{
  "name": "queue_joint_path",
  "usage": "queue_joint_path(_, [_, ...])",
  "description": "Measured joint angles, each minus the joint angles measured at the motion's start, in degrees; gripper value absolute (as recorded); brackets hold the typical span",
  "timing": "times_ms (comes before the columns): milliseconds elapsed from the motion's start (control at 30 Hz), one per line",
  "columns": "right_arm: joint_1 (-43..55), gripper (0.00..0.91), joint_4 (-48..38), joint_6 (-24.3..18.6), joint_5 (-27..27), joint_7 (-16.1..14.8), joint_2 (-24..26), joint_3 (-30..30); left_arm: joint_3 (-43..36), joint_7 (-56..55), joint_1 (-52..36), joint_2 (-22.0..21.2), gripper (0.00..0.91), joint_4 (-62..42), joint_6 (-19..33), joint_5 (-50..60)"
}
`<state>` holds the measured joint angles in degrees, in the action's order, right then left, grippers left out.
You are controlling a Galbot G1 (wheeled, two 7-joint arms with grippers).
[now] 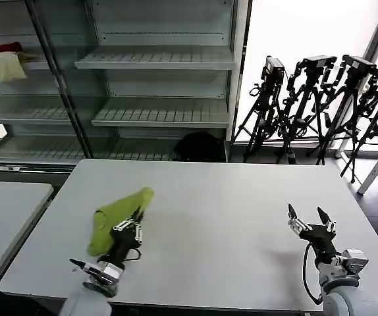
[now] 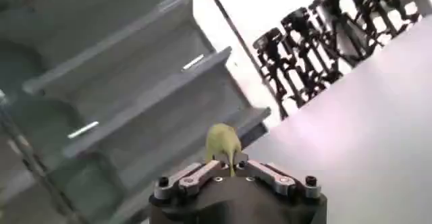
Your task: Fold and organize the clothes.
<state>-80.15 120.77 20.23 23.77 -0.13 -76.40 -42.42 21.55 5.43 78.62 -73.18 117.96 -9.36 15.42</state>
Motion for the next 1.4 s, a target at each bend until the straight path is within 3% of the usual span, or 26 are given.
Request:
queue_joint_path(200, [1.0, 0.907, 2.3, 4.5, 0.8, 0.3, -1.1, 4.2, -4.9, -0.6, -0.2, -0.4, 0.907, 3.3, -4.0, -6.5])
queue_joint_path(400, [2.9, 0.907, 2.6, 8.2, 2.3, 3.2, -3.1, 12.7, -4.9, -1.0, 0.7, 0.5, 0.907, 9.4, -6.6, -14.7])
queue_joint_path(700, [8.5, 0.907, -0.8, 11.1, 12.7, 14.4, -6.4, 26.9, 2.5, -2.7, 1.9, 1.4, 0.907, 15.6, -7.8, -22.8])
queue_joint_path(967, [11.9, 0.887, -4.1, 12.2, 22.0, 24.7, -10.7, 33.4, 6.6, -3.2, 3.1, 0.5, 0.907, 15.5, -7.5, -25.4])
queue_joint_path(1033, [12.4, 0.635, -4.5, 12.3, 23.5, 26.7, -11.4, 34.4, 7.4, -3.1, 3.3, 0.4, 0.907, 15.3, -7.4, -25.8])
queue_joint_path(1100, [12.8, 0.282, -4.8, 12.5, 24.9, 28.8, -12.1, 35.5, 8.2, -3.2, 3.3, 0.4, 0.907, 15.0, -7.4, -26.3])
queue_joint_path(1133, [13.0, 0.181, -5.0, 12.6, 25.4, 29.6, -12.3, 35.9, 8.6, -3.2, 3.3, 0.4, 0.907, 14.8, -7.3, -26.4])
queue_joint_path(1300, [13.7, 0.141, -6.2, 12.9, 27.4, 33.3, -13.9, 37.7, 10.2, -3.5, 3.2, 0.2, 0.907, 14.2, -7.3, -27.5])
queue_joint_path(1367, [14.0, 0.0, -6.8, 13.0, 28.0, 34.7, -14.4, 38.2, 10.7, -3.6, 3.2, 0.1, 0.907, 14.2, -7.3, -27.9])
queue_joint_path(1400, [14.2, 0.0, -7.1, 13.0, 28.3, 35.3, -14.7, 38.3, 11.0, -3.7, 3.1, 0.1, 0.907, 14.1, -7.3, -28.1])
